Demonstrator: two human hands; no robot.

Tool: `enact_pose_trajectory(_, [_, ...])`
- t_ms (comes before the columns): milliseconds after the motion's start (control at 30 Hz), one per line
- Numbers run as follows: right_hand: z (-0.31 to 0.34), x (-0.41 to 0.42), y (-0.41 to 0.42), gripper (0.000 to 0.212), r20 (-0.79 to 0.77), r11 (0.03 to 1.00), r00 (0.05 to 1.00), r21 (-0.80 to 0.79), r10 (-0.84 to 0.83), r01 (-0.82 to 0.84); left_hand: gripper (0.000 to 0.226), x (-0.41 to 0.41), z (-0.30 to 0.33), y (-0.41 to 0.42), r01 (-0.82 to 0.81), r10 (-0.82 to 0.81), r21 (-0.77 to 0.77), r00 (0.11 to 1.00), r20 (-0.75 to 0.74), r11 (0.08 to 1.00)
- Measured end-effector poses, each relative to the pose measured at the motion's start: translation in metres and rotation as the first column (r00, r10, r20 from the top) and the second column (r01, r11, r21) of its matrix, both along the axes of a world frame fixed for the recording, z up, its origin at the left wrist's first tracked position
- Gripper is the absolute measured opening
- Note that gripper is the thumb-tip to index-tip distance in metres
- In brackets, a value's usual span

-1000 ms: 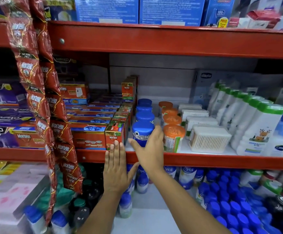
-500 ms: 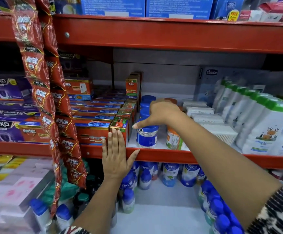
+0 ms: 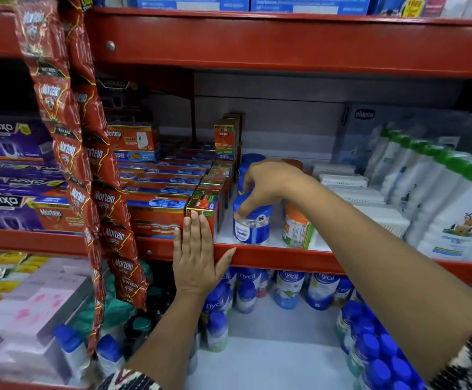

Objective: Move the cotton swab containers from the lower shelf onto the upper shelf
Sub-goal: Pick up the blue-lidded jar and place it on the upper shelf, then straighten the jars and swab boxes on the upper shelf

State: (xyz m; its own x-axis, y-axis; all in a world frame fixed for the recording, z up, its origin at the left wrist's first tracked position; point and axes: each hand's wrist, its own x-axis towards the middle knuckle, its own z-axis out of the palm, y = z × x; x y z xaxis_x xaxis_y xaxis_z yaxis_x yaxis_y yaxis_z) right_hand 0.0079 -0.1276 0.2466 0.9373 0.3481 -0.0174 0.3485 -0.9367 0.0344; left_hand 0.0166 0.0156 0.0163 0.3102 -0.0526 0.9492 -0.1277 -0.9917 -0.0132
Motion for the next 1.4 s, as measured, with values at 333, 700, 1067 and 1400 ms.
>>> enact_pose_trajectory(333, [-0.006, 0.004, -0.008, 0.067, -0.040, 0.992, 0.997, 0.116, 0.059, -0.054, 0.080, 0.001, 0.000, 0.000, -0.006, 0.006, 0.005, 1.000, 0.006, 1.000])
enact_pose_trajectory(700, [-0.004, -0.003, -0.021, 0.080, -0.021, 0.974, 1.000, 0.225, 0.007, -0.002, 0.080, 0.001, 0.000, 0.001, -0.003, 0.003, 0.008, 1.000, 0.013, 1.000])
enact_pose_trajectory(1067, [-0.003, -0.009, -0.078, 0.078, 0.014, 0.962, 0.962, 0.021, -0.271, 0.271, 0.080, 0.002, -0.001, 0.001, -0.002, 0.002, 0.007, 1.000, 0.021, 1.000])
enact_pose_trajectory(1400, [-0.002, -0.011, -0.083, 0.076, -0.060, 0.973, 0.974, 0.061, -0.219, 0.222, 0.080, 0.002, -0.001, 0.001, -0.003, 0.003, 0.010, 1.000, 0.009, 1.000])
